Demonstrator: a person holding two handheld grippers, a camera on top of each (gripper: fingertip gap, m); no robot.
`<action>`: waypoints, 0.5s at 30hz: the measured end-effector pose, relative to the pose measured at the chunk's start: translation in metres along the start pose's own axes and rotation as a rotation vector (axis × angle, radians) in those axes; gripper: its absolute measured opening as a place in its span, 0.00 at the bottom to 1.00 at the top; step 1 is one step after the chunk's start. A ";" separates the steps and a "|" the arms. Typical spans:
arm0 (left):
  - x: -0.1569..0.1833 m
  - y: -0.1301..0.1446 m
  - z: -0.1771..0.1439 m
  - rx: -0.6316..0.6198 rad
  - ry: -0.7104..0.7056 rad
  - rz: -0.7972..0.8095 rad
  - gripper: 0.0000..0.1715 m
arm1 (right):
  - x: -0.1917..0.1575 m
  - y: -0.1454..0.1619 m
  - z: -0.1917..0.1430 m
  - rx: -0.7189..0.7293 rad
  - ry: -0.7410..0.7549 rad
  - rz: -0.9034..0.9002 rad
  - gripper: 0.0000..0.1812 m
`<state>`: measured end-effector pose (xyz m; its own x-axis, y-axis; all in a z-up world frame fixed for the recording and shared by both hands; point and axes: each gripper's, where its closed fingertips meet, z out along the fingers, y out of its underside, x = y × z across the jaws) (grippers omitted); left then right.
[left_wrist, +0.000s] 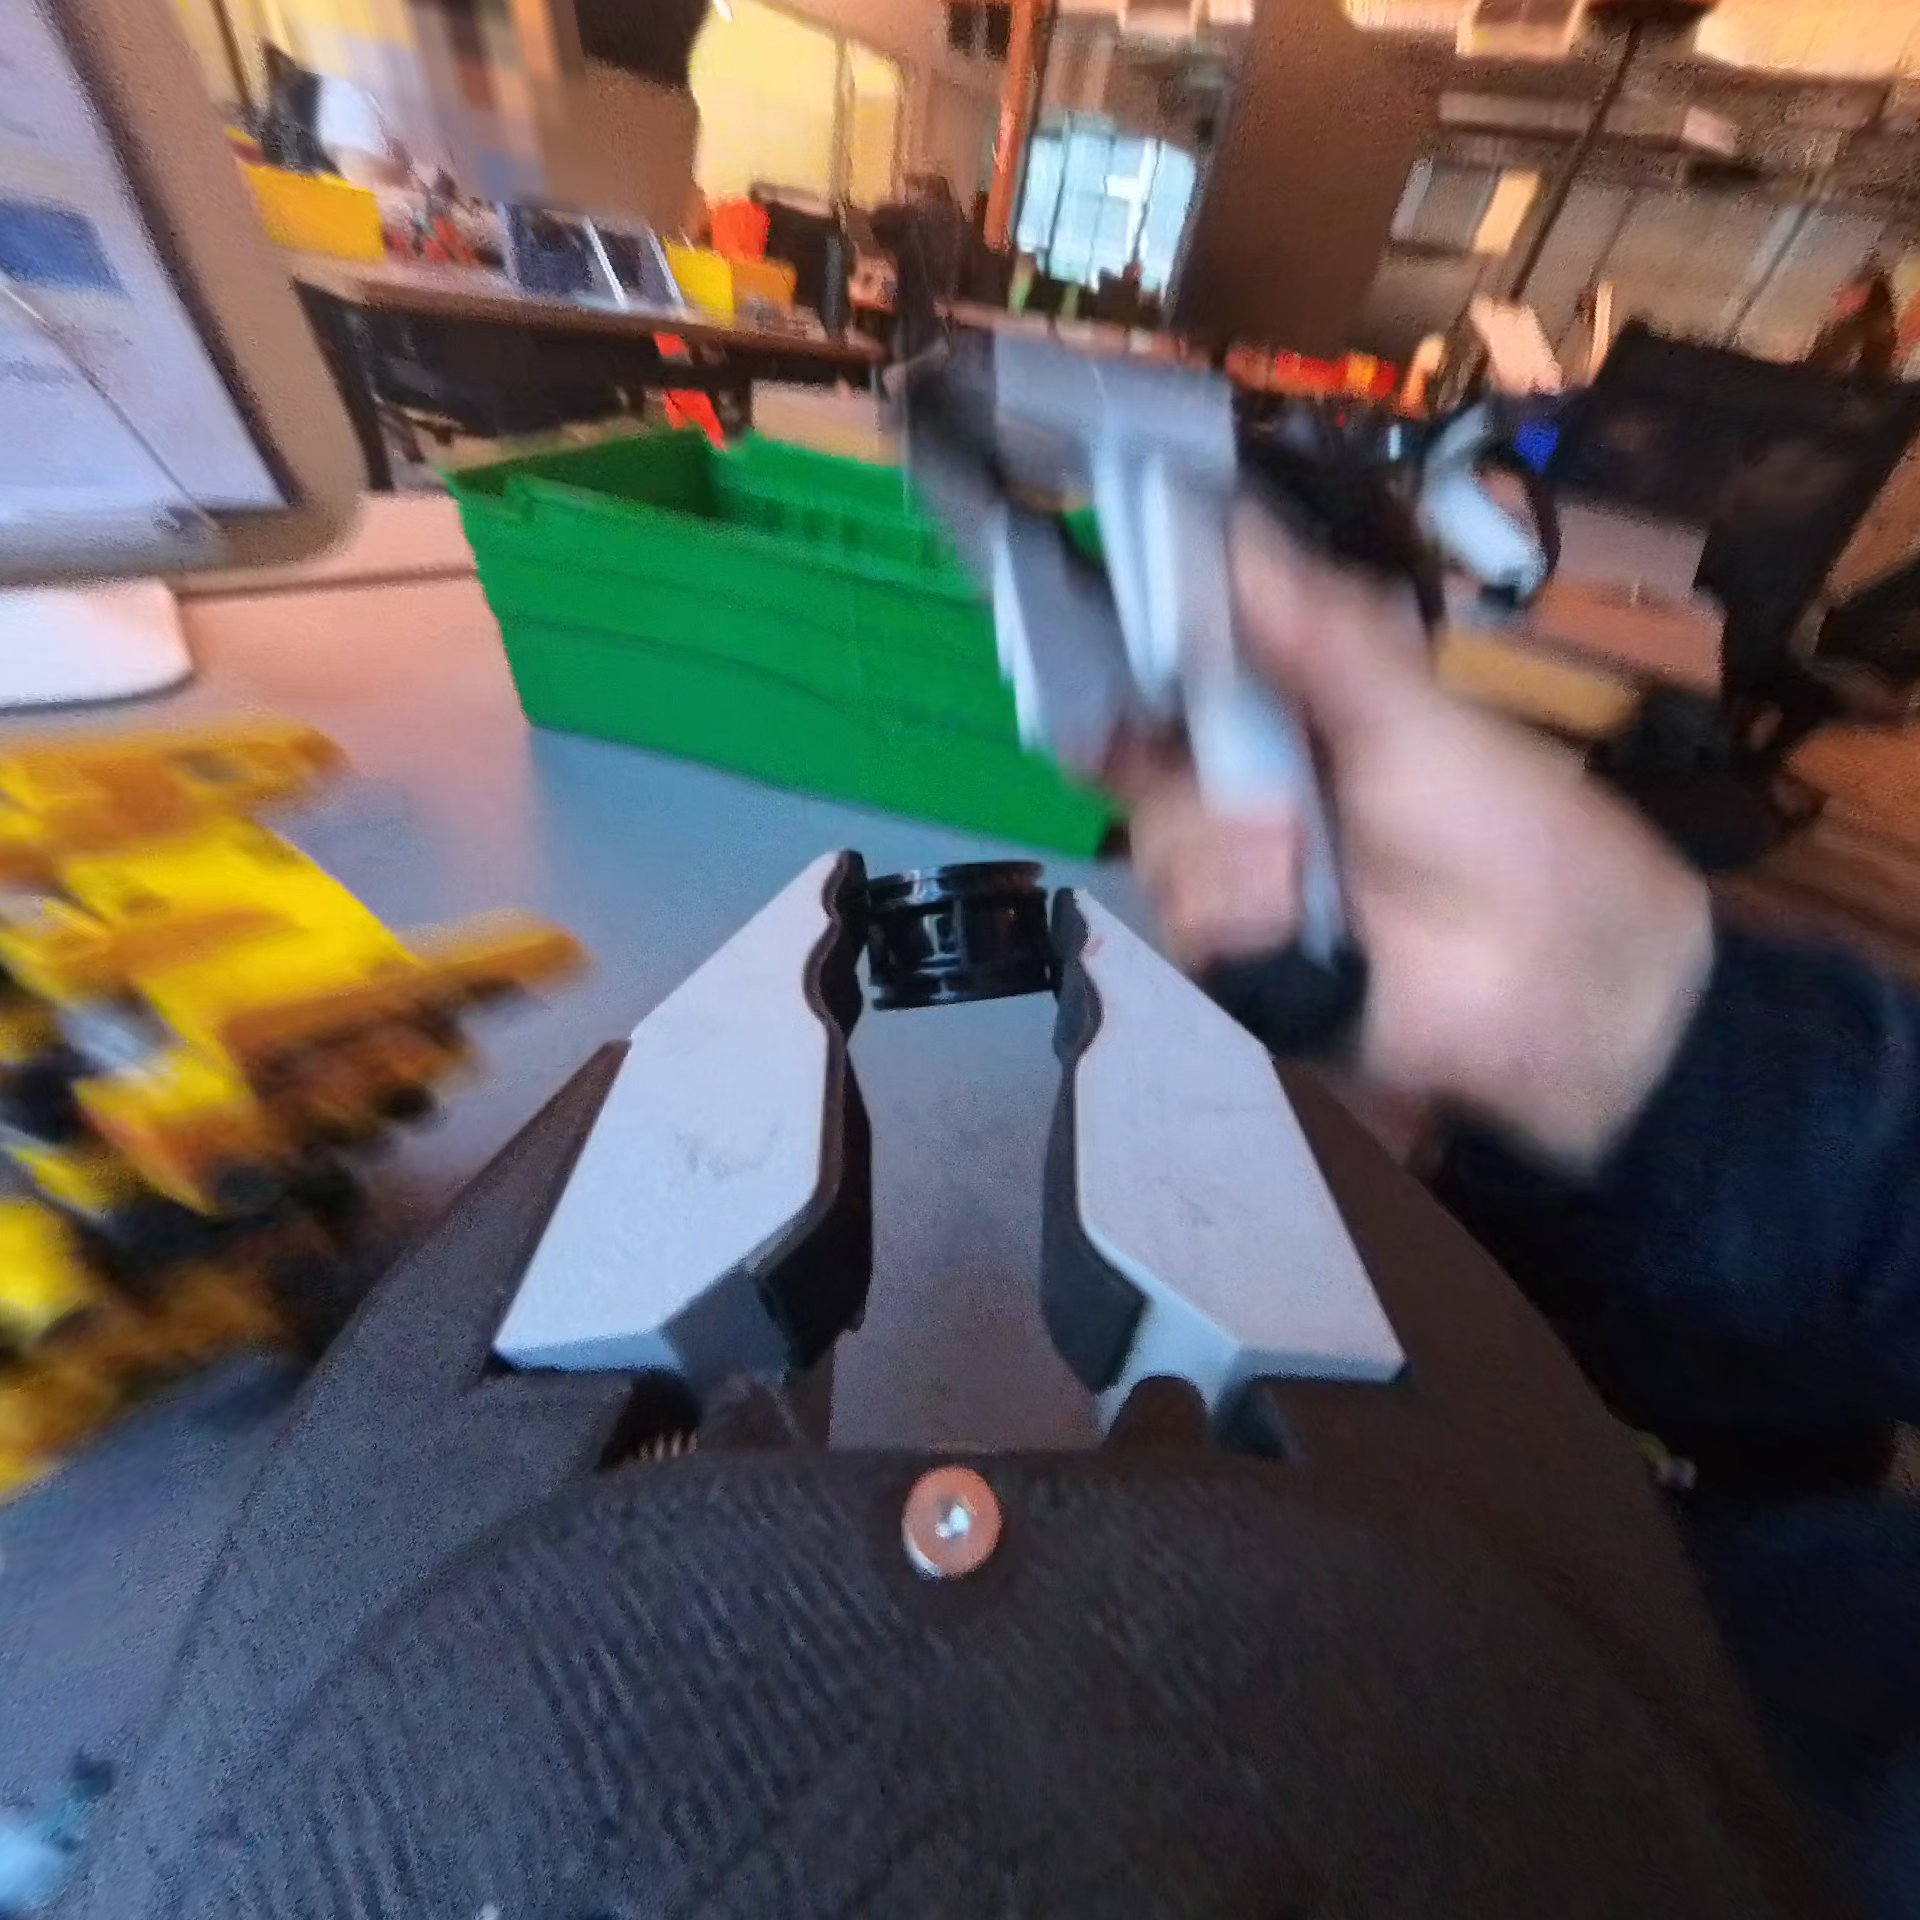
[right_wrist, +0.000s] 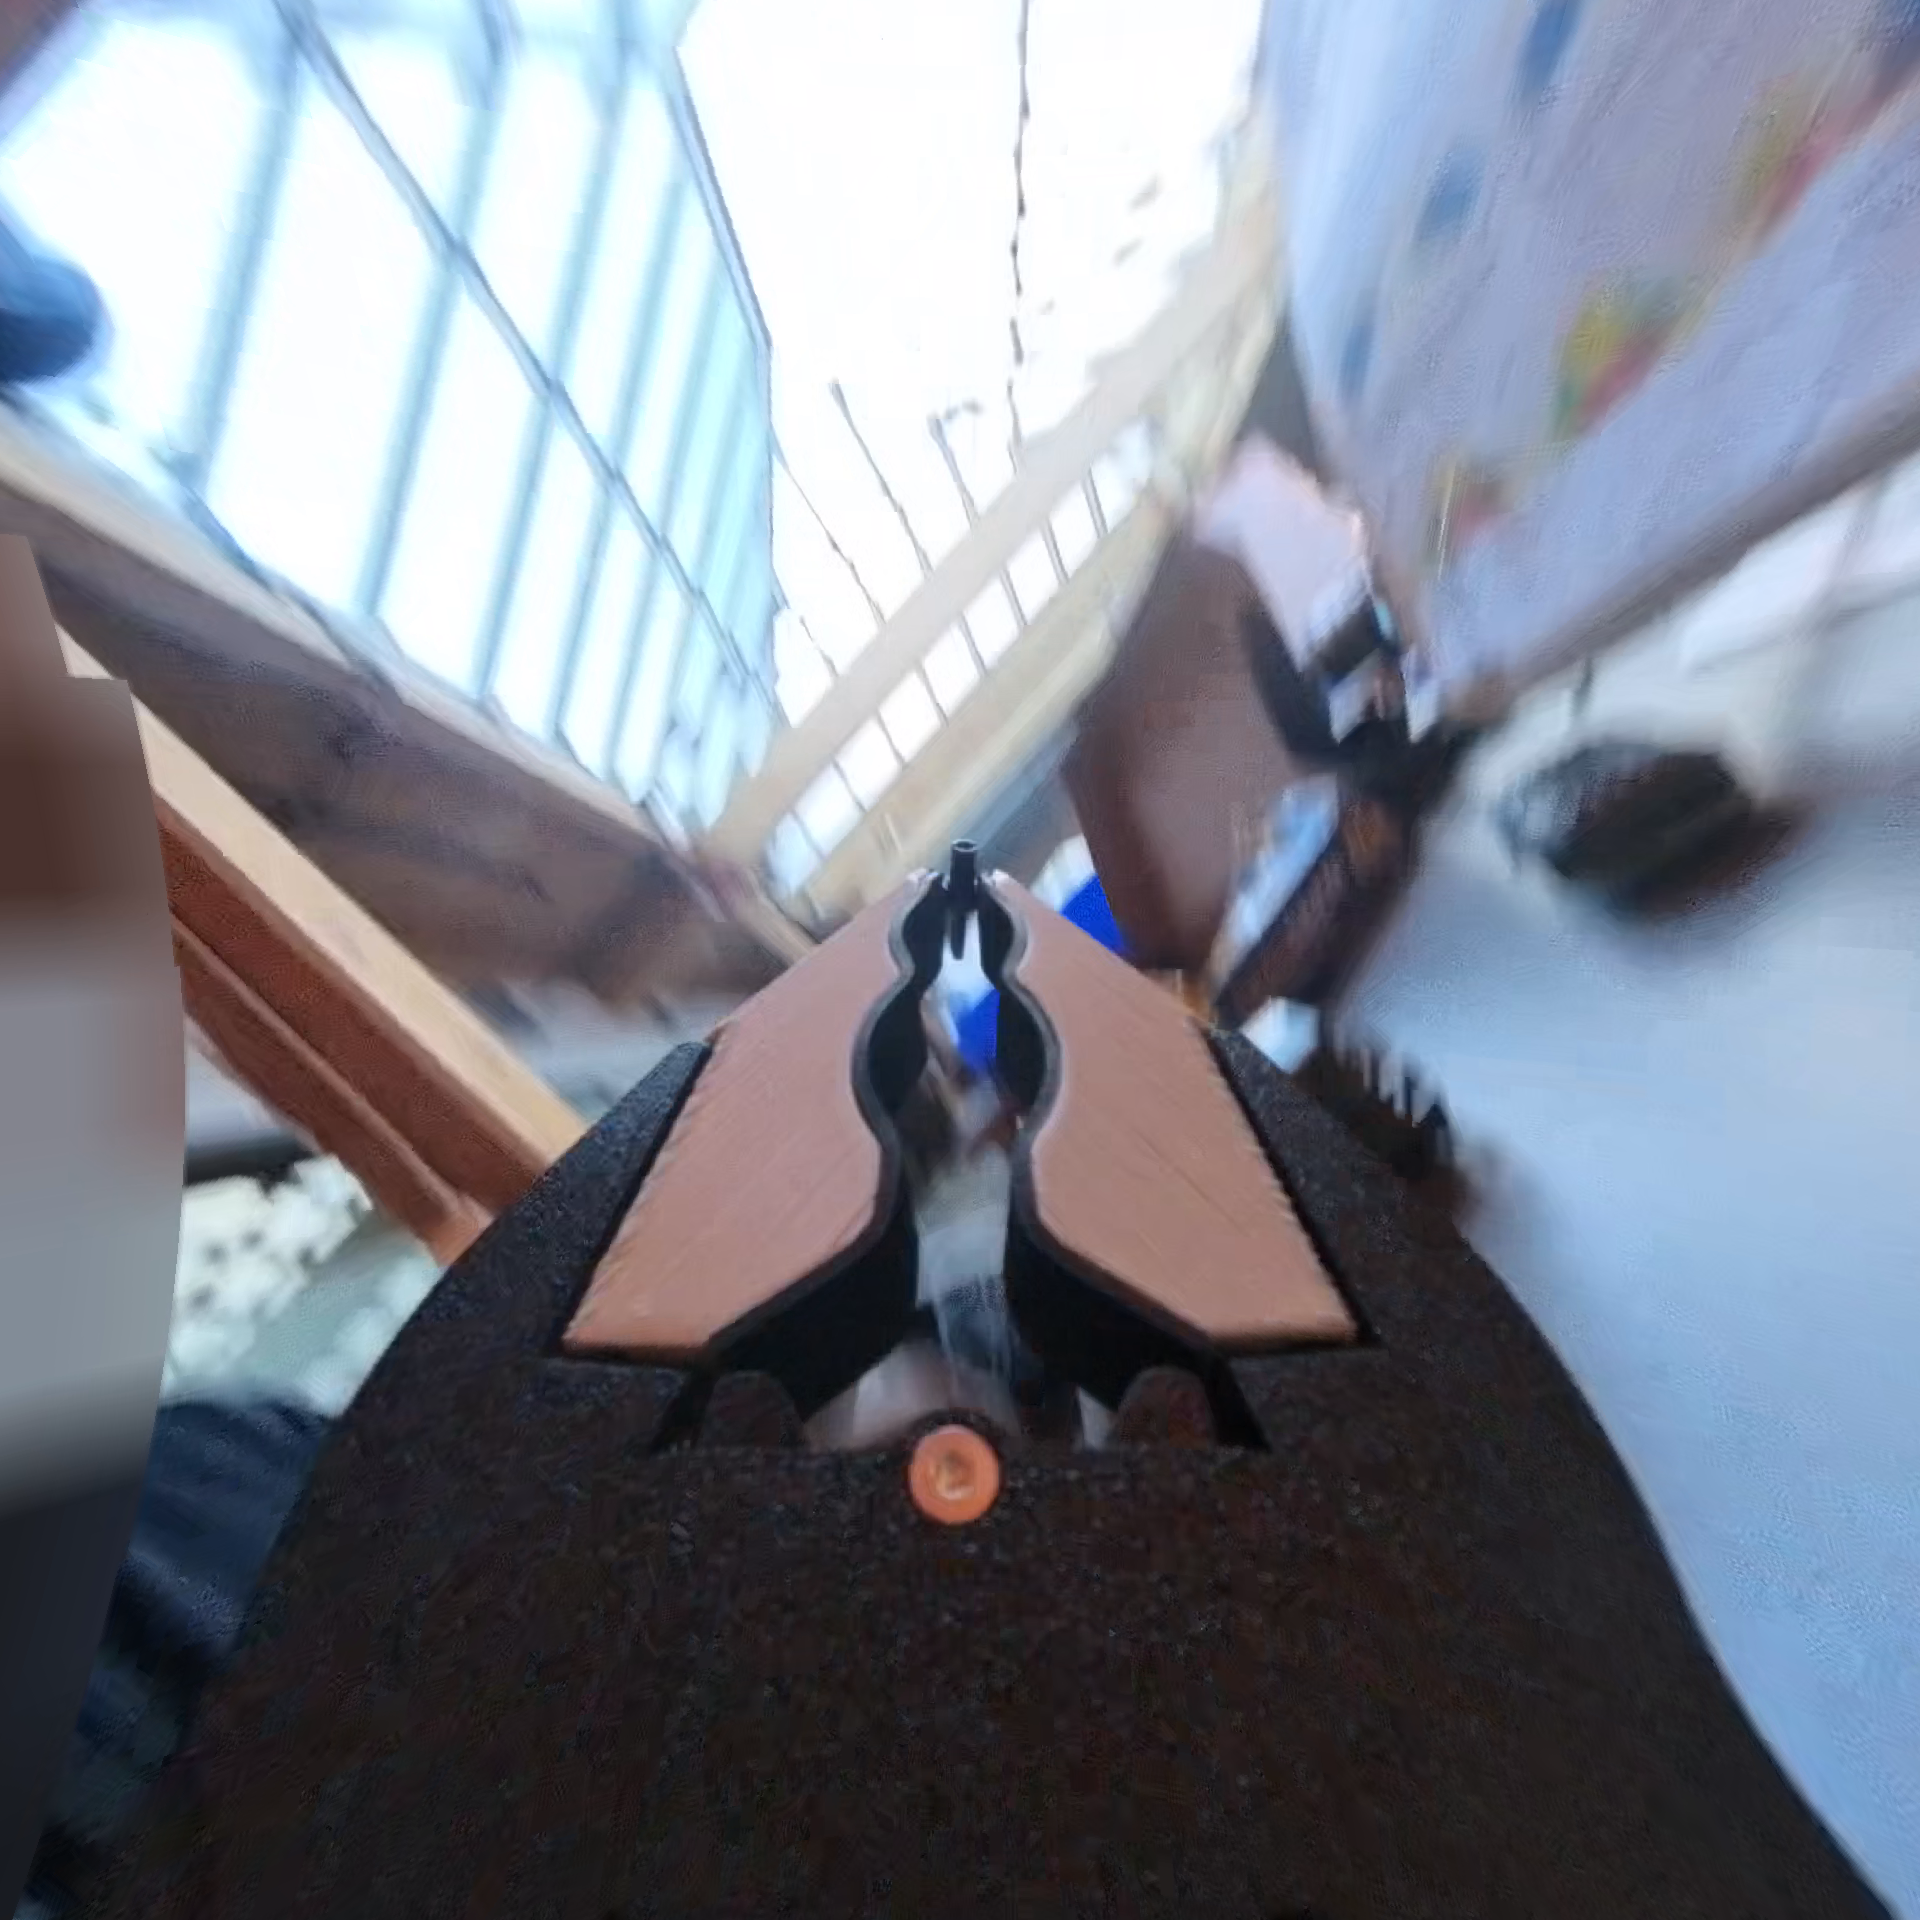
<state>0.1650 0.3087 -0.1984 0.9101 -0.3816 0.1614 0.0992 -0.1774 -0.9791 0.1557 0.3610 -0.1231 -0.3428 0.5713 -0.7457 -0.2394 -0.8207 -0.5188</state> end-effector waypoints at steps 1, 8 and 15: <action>0.014 0.010 -0.002 -0.043 0.022 0.052 0.20 | -0.001 -0.044 -0.015 0.114 -0.020 0.005 0.00; 0.009 -0.015 -0.008 0.005 0.004 0.161 0.21 | -0.021 -0.024 0.005 -0.256 0.076 -0.334 0.02; 0.001 0.005 -0.006 -0.063 -0.010 0.218 0.22 | -0.020 0.030 0.008 -0.475 0.043 -0.316 0.02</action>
<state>0.1642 0.3021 -0.2021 0.9113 -0.4081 -0.0546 -0.1251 -0.1480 -0.9810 0.1485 0.3245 -0.1207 -0.2810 0.7965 -0.5354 0.1144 -0.5262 -0.8427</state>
